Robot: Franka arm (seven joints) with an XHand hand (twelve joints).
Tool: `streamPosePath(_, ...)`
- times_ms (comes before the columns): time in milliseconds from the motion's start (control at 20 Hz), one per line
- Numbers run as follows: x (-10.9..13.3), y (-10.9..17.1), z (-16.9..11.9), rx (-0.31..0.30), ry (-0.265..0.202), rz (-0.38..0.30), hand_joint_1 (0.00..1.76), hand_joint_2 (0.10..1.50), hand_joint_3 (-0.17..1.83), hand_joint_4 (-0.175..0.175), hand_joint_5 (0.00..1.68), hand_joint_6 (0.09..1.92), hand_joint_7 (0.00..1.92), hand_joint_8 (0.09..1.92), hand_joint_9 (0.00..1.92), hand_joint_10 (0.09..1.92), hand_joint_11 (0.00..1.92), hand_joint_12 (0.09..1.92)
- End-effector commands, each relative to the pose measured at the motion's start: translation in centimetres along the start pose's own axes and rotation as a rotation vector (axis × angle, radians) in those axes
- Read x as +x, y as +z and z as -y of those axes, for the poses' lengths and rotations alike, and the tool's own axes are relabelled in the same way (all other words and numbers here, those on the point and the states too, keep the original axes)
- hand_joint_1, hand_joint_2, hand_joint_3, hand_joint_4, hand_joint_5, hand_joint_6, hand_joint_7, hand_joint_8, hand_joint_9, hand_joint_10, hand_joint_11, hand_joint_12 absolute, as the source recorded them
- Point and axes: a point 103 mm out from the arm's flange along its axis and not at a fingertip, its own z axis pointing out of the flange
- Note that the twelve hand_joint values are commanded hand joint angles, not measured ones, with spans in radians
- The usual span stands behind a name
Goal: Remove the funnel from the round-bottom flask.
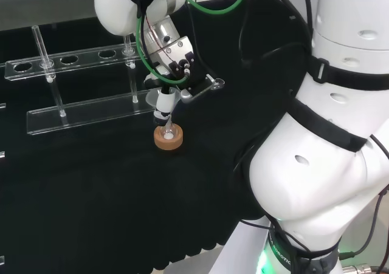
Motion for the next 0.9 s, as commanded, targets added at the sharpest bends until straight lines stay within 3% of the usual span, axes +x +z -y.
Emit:
streamPosePath(50,-0.2,0.1,0.4,-0.139,0.044,0.069,0.81,0.60,0.57,0.003,0.44,0.09,0.34,0.55,0.65,0.60,0.63,1.29)
streamPosePath(250,-0.4,-0.3,1.0,-0.216,0.050,0.085,0.83,0.62,0.61,-0.022,0.56,0.09,0.47,0.65,0.80,0.52,0.72,1.24)
streamPosePath(400,-0.5,-1.0,1.4,-0.238,0.047,0.086,0.82,0.64,0.61,-0.026,0.63,0.12,0.56,0.66,0.87,0.49,0.75,1.21)
streamPosePath(600,-0.7,-2.2,2.0,-0.207,0.040,0.089,0.80,0.66,0.60,-0.027,0.66,0.18,0.60,0.65,0.92,0.44,0.78,1.19)
streamPosePath(900,-1.5,-3.8,2.8,-0.101,0.041,0.084,0.79,0.66,0.59,-0.029,0.64,0.18,0.61,0.65,0.93,0.43,0.78,1.18)
